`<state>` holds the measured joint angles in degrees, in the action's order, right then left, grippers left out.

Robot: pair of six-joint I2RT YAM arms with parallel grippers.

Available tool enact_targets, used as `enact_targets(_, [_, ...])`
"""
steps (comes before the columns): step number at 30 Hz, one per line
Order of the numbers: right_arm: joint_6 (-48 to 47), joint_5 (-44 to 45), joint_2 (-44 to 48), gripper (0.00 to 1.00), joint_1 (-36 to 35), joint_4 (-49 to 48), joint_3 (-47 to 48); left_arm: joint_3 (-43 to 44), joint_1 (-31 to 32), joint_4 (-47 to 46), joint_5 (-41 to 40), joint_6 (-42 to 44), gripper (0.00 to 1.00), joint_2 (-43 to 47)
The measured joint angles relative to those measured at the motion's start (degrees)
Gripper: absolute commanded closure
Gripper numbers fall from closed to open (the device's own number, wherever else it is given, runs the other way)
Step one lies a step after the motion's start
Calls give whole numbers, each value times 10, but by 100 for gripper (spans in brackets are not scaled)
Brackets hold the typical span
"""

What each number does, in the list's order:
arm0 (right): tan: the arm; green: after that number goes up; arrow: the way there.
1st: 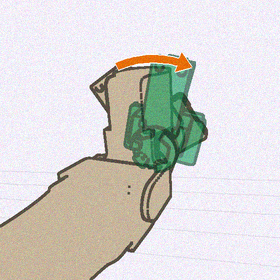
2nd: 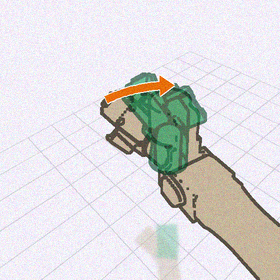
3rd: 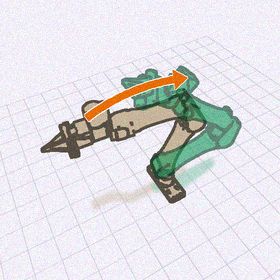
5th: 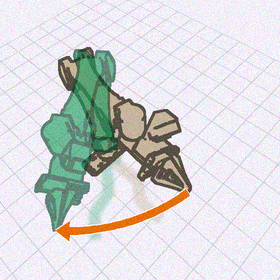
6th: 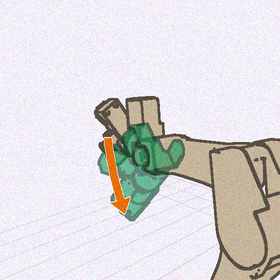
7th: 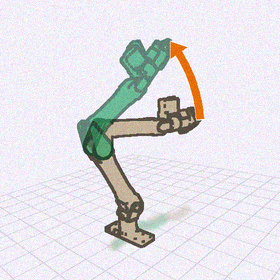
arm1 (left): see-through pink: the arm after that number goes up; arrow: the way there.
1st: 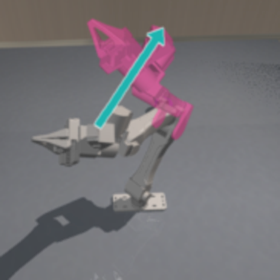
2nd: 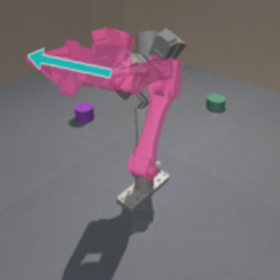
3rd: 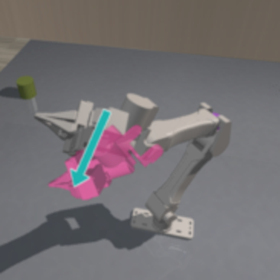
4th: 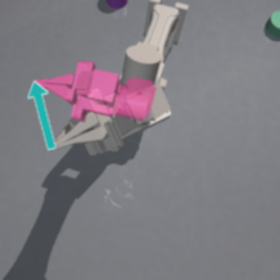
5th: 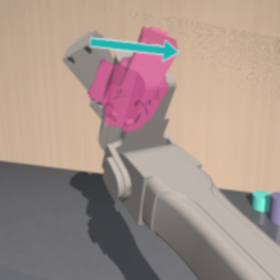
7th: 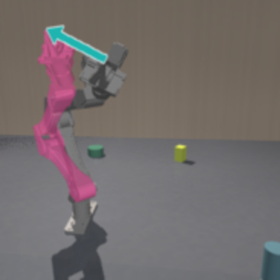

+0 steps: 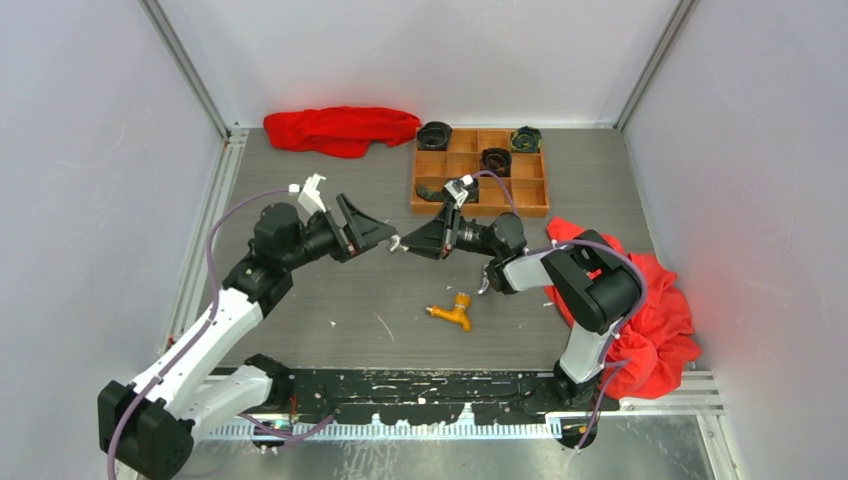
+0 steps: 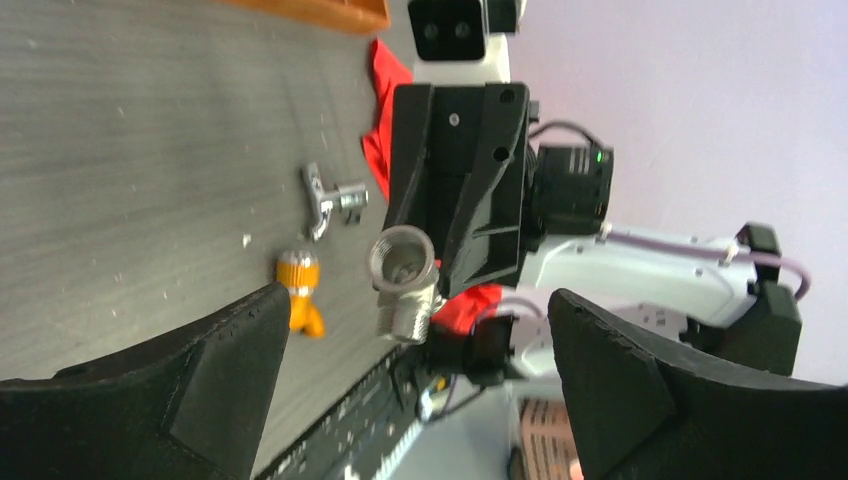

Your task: Install the water faucets

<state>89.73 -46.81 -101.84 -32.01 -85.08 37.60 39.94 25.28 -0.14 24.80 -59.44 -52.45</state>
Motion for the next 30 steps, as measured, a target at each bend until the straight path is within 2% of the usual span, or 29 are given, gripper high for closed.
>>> enact_targets(5, [-57, -71, 37, 99, 0, 72, 0, 61, -7, 59, 113, 32, 0, -62])
enact_targets(7, [-98, -86, 64, 99, 0, 124, 0, 63, -8, 62, 152, 31, 4, -78])
enact_targets(10, [-157, -99, 100, 99, 0, 208, 2, 62, -9, 59, 202, 28, 22, -103])
enact_targets(14, [-210, -110, 125, 99, 0, 283, 6, 61, -10, 53, 240, 25, 35, -115])
enact_targets(16, [-221, -116, 125, 100, 0, 299, 9, 61, -10, 52, 248, 29, 48, -115])
enact_targets(17, [-224, -118, 125, 100, 0, 303, 12, 59, -10, 52, 252, 29, 55, -116])
enact_targets(23, [-198, -135, 116, 99, 0, 262, 15, 51, -17, 47, 258, 27, 69, -120])
enact_targets(26, [-180, -141, 103, 99, 0, 236, 14, 43, -19, 41, 258, 23, 94, -121])
enact_targets(27, [-174, -142, 100, 99, 1, 231, 13, 41, -19, 38, 258, 22, 100, -121])
enact_targets(28, [-169, -143, 96, 99, 1, 227, 13, 39, -20, 35, 258, 20, 100, -121])
enact_targets(29, [-166, -143, 94, 90, 2, 224, 13, 37, -21, 32, 257, 18, 100, -121])
enact_targets(30, [-162, -144, 92, 76, 3, 222, 13, 37, -21, 32, 256, 17, 100, -121])
